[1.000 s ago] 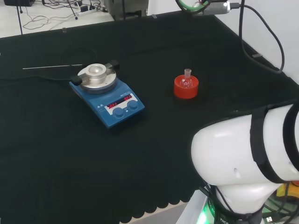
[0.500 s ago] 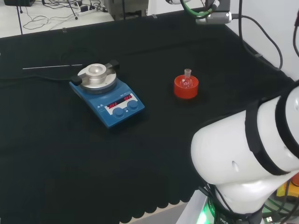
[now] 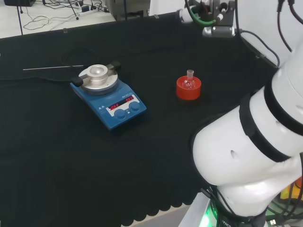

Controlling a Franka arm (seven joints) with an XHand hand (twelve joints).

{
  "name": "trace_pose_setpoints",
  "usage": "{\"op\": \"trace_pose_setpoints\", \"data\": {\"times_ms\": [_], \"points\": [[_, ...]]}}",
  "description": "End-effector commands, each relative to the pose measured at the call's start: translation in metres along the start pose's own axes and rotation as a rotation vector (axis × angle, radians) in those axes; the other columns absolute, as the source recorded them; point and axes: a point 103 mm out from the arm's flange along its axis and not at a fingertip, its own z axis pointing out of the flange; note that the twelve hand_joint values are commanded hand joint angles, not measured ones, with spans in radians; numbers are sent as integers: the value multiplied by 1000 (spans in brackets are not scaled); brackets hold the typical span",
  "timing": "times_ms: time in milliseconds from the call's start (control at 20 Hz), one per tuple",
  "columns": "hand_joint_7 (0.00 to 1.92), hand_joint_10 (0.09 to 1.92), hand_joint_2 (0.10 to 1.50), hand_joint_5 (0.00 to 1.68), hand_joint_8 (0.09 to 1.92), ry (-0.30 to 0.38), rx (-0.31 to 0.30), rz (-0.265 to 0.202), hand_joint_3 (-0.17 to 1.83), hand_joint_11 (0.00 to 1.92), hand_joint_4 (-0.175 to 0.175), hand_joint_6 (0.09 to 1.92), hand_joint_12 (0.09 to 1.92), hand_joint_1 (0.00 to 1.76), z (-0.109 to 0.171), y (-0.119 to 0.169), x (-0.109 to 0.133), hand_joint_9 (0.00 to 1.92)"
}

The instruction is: Pick up the round-bottom flask.

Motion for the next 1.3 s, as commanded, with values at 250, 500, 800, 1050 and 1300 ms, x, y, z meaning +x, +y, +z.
{"op": "trace_pose_setpoints", "data": {"times_ms": [250,500,800,1050,1300], "points": [[216,721,1060,502,682,50,24,66,144,92,-42,152,1415,585,73,70,-54,363],[230,718,996,524,687,50,60,79,134,124,-43,154,1407,686,101,84,-66,384],[254,687,842,573,691,73,97,81,374,164,-45,176,1389,742,130,94,-68,440],[259,691,775,582,698,72,120,82,491,178,-47,197,1386,754,143,98,-73,450],[261,693,758,580,700,70,137,79,503,183,-47,202,1387,759,154,98,-75,454]]}}
